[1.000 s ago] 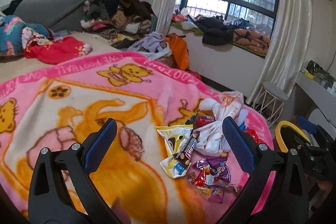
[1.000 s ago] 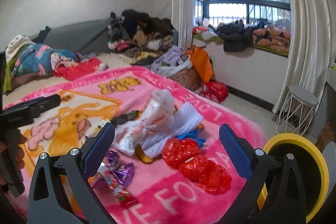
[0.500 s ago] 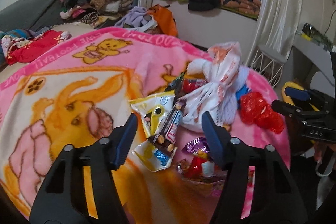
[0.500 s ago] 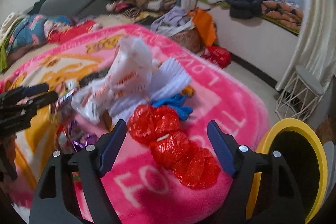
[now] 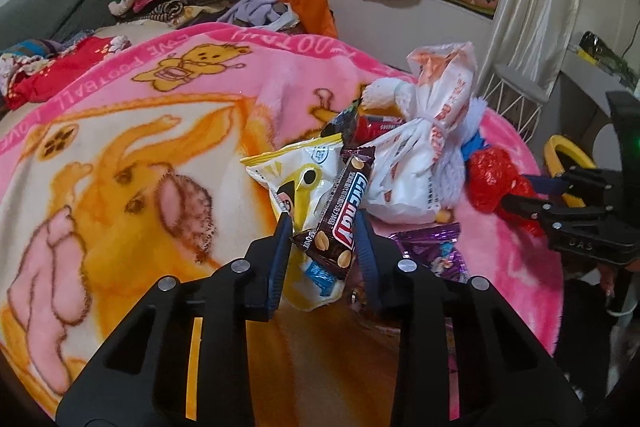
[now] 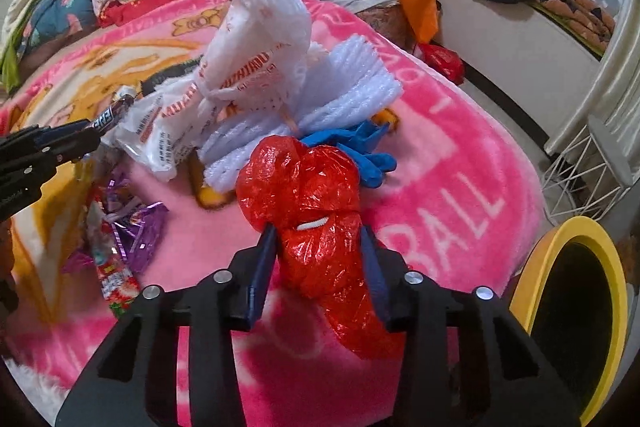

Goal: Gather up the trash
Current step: 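Grasp the chocolate bar with the left tool while the right tool grasps the red plastic bag, then carry both items over the yellow bin and open both tools to drop them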

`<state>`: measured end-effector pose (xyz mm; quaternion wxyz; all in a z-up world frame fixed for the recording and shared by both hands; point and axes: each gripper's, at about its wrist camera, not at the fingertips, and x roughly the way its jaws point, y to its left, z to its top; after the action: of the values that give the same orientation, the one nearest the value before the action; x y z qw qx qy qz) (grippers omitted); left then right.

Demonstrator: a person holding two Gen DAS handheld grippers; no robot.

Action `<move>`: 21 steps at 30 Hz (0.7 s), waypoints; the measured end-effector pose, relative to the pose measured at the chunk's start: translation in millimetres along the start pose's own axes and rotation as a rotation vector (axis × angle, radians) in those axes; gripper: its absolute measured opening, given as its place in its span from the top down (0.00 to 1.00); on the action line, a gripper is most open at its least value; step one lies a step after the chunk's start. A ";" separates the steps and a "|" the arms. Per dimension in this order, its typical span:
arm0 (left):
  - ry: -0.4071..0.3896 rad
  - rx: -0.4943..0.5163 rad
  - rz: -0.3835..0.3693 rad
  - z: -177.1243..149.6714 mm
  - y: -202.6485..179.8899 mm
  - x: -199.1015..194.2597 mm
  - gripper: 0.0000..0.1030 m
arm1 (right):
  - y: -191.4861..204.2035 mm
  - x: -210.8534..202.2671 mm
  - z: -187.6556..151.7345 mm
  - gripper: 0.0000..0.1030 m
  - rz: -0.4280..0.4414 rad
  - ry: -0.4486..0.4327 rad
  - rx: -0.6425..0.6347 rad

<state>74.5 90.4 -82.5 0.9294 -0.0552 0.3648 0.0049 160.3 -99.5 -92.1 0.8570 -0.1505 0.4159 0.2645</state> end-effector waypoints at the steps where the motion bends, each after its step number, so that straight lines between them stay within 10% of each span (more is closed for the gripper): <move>1: -0.007 -0.007 -0.008 0.6 0.5 -3.4 0.75 | -1.0 -2.8 -0.5 0.64 0.021 -0.009 0.010; 21: -0.093 0.011 -0.154 32.5 -55.8 -38.2 0.77 | -28.9 -83.4 -15.8 0.65 0.082 -0.239 0.246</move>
<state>71.2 39.6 -27.4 0.9432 -0.0775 0.3161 -0.0661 124.2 -157.9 -34.5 0.9007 0.0051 0.3463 0.2621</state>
